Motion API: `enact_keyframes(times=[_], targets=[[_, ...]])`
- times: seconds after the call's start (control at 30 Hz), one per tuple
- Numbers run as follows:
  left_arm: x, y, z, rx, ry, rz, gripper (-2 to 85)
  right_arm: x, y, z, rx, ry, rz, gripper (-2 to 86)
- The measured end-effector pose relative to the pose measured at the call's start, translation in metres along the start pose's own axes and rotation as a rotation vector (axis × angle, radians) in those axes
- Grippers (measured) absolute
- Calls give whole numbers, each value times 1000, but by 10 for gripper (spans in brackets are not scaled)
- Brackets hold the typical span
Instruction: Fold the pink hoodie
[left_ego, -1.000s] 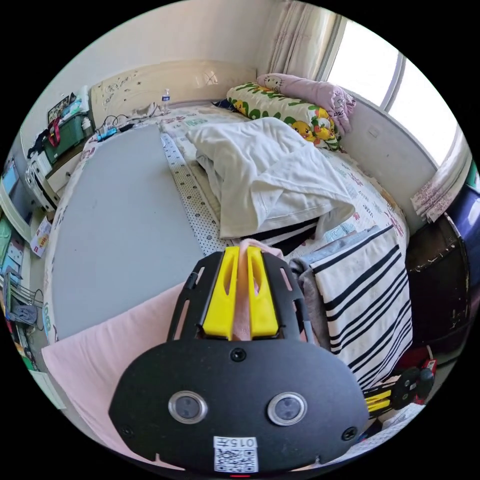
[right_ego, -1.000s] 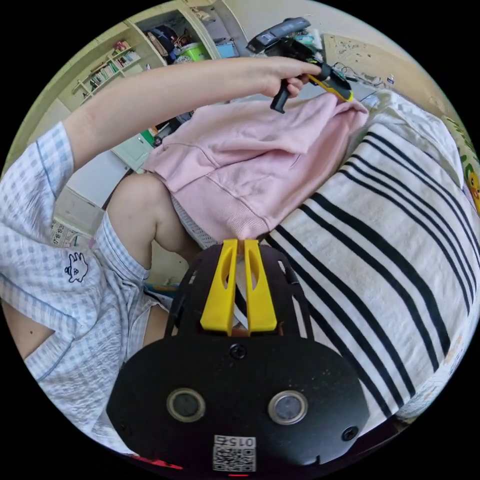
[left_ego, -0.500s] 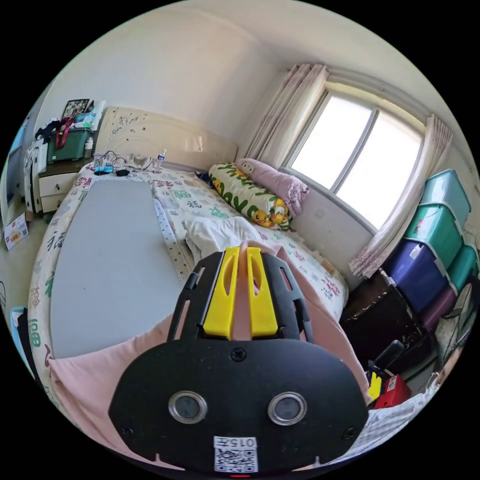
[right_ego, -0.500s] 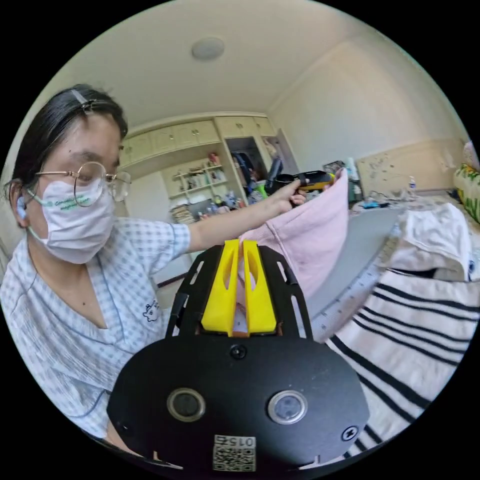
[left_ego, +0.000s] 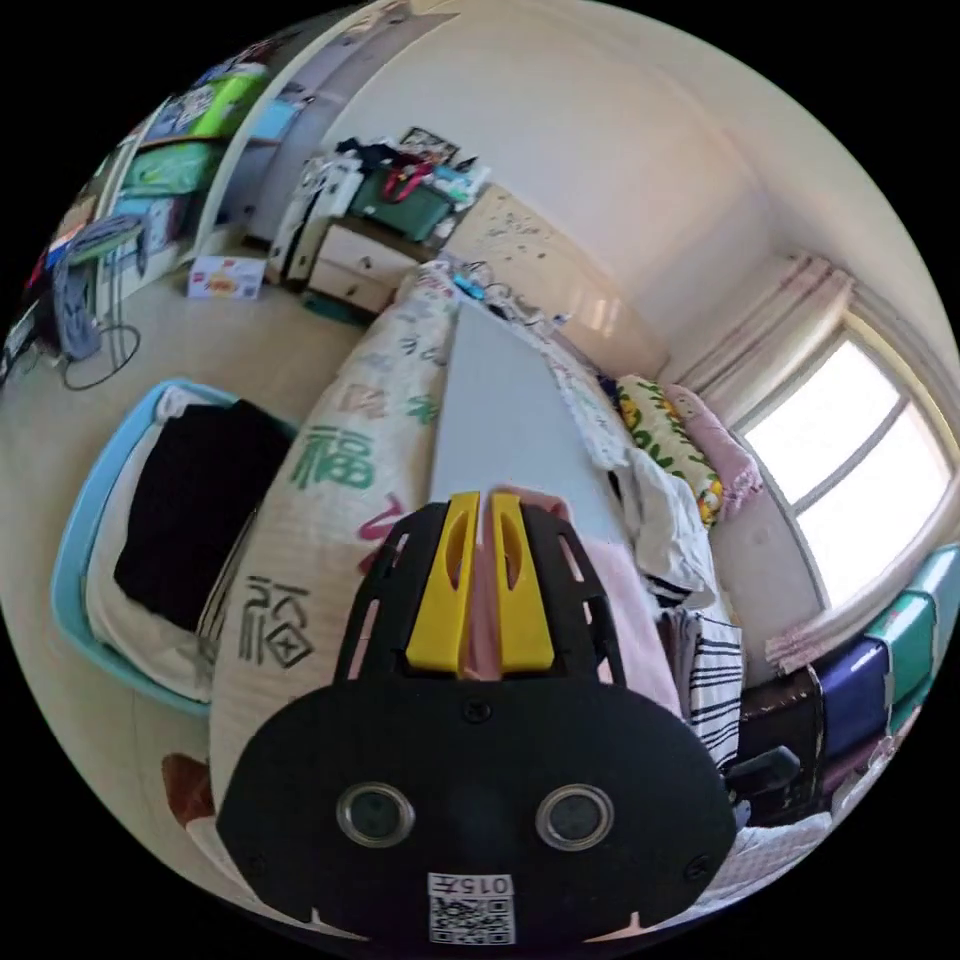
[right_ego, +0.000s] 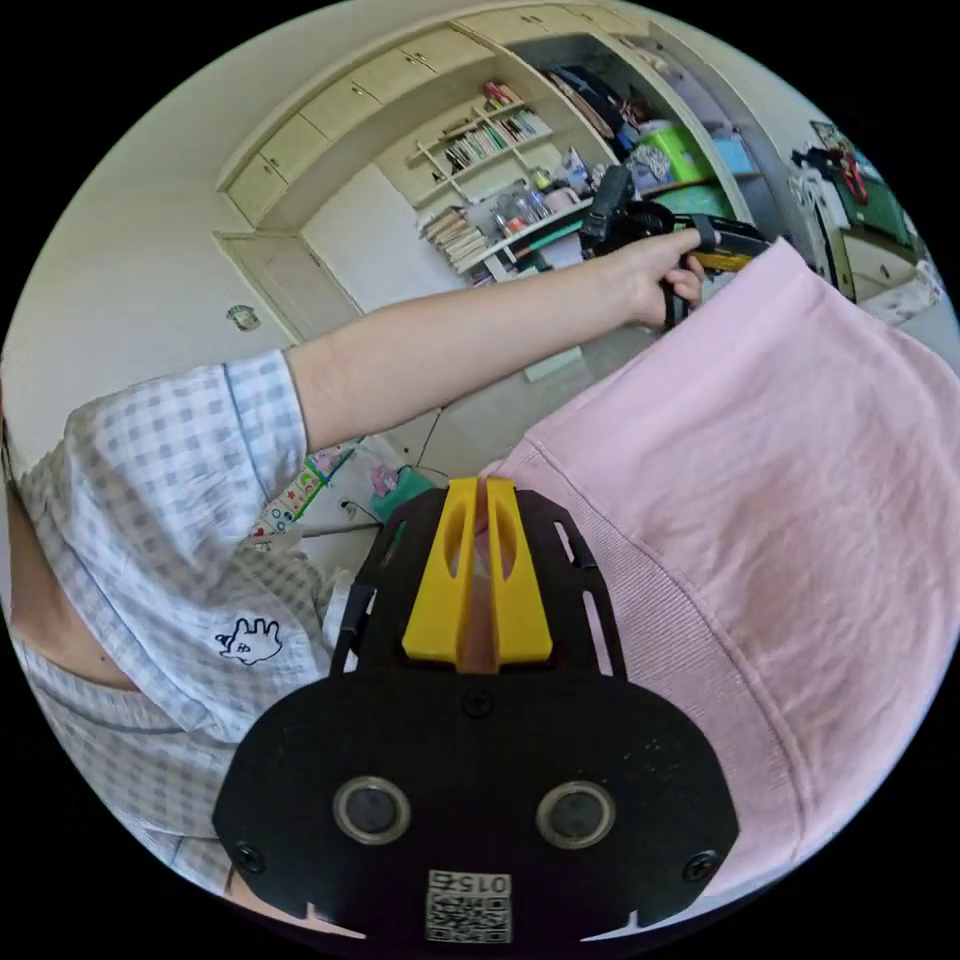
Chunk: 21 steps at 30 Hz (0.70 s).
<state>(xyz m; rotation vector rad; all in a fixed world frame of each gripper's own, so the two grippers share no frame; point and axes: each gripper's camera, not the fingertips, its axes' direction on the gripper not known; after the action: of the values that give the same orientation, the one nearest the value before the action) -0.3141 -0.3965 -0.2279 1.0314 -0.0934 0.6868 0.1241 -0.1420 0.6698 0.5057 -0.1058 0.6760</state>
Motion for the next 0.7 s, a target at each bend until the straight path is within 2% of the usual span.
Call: enact_keyframes(times=[0.07, 0.13, 0.23, 0.37, 0.43, 0.47, 0.53, 0.6, 0.7], targets=[[-47, 9, -26, 144, 76, -134, 66, 3, -16, 10, -49, 43, 4, 3], [-80, 10, -36, 132, 167, -184, 83, 3, -32, 18, -110, 91, -6, 3], [-88, 5, -19, -50, 209, -110, 129, -1, -58, 27, -173, 153, -33, 2], [-62, 4, 35, -243, 304, 9, 124, 0, -92, 27, -197, 144, -24, 2], [-47, 1, 52, -266, 245, 61, 87, 2, -105, 22, -198, 137, -29, 1], [-39, -2, 53, -225, 159, 97, 52, 3, -111, 21, -206, 148, -35, 1], [-29, -9, 55, -203, 103, 173, 45, 11, -119, 26, -236, 190, -21, 0], [-19, -9, 64, -228, -34, 294, 43, 31, -126, 49, -349, 245, 4, -1], [-19, 2, 81, -276, -162, 395, 48, 56, -140, 40, -340, 144, 65, 0]])
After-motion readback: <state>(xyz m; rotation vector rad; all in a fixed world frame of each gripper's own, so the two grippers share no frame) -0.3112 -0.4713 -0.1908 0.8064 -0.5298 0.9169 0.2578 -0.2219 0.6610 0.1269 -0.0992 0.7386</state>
